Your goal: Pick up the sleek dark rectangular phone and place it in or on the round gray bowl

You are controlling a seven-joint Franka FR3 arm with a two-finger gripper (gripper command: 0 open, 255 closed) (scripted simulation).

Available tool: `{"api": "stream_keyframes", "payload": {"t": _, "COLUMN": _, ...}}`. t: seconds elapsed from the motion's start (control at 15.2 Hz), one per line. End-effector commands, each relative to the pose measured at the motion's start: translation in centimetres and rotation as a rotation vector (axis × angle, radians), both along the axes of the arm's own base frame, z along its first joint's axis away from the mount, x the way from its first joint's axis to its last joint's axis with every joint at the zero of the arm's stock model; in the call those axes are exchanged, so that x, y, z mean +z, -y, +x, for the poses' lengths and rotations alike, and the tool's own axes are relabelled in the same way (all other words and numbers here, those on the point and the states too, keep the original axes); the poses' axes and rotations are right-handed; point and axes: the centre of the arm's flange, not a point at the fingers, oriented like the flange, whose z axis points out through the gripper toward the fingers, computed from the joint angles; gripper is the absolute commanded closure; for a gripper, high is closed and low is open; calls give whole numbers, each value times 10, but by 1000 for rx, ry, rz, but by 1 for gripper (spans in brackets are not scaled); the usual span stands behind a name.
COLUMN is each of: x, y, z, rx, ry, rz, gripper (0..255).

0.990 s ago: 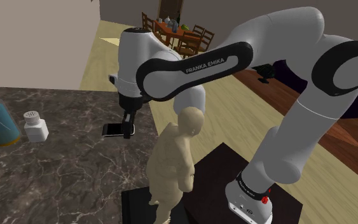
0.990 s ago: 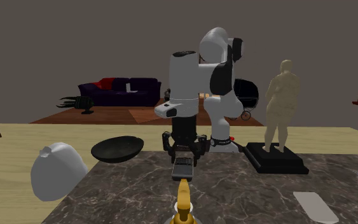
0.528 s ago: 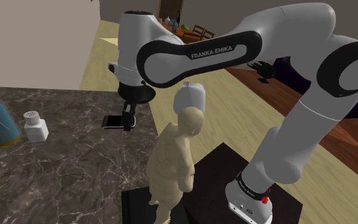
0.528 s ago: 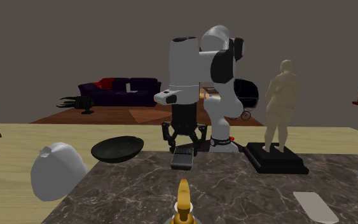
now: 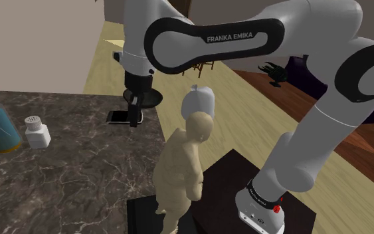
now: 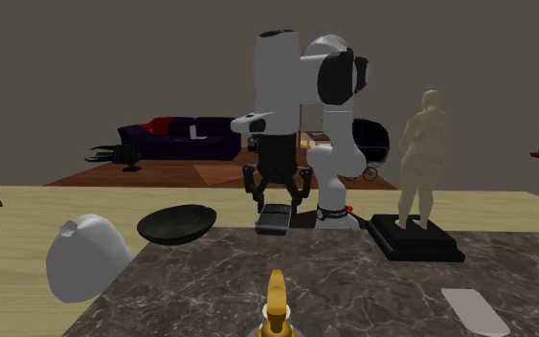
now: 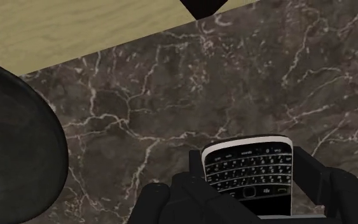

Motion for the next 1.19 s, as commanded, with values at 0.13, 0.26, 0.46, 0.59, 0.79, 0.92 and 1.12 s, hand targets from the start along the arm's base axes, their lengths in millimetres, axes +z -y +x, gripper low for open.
{"api": "stream_keyframes", "payload": {"t": 0.13, "x": 22, "y": -1, "z": -1, "rx": 0, "ry": 0, "rz": 0, "gripper": 255}}
{"api": "stream_keyframes", "payload": {"t": 0.26, "x": 32, "y": -1, "z": -1, "rx": 0, "ry": 0, "rz": 0, "gripper": 255}}
{"api": "stream_keyframes", "payload": {"t": 0.46, "x": 35, "y": 19, "z": 17, "rx": 0, "ry": 0, "rz": 0, "gripper": 255}}
{"api": "stream_keyframes", "payload": {"t": 0.59, "x": 35, "y": 38, "z": 35, "rx": 0, "ry": 0, "rz": 0, "gripper": 255}}
{"api": "stream_keyframes", "payload": {"t": 0.79, "x": 36, "y": 67, "z": 62, "rx": 0, "ry": 0, "rz": 0, "gripper": 255}}
{"api": "stream_keyframes", "payload": {"t": 0.92, "x": 37, "y": 87, "z": 79, "rx": 0, "ry": 0, "rz": 0, "gripper": 255}}
{"api": "stream_keyframes", "payload": {"t": 1.12, "x": 38, "y": 116, "z": 106, "rx": 0, "ry": 0, "rz": 0, "gripper": 255}}
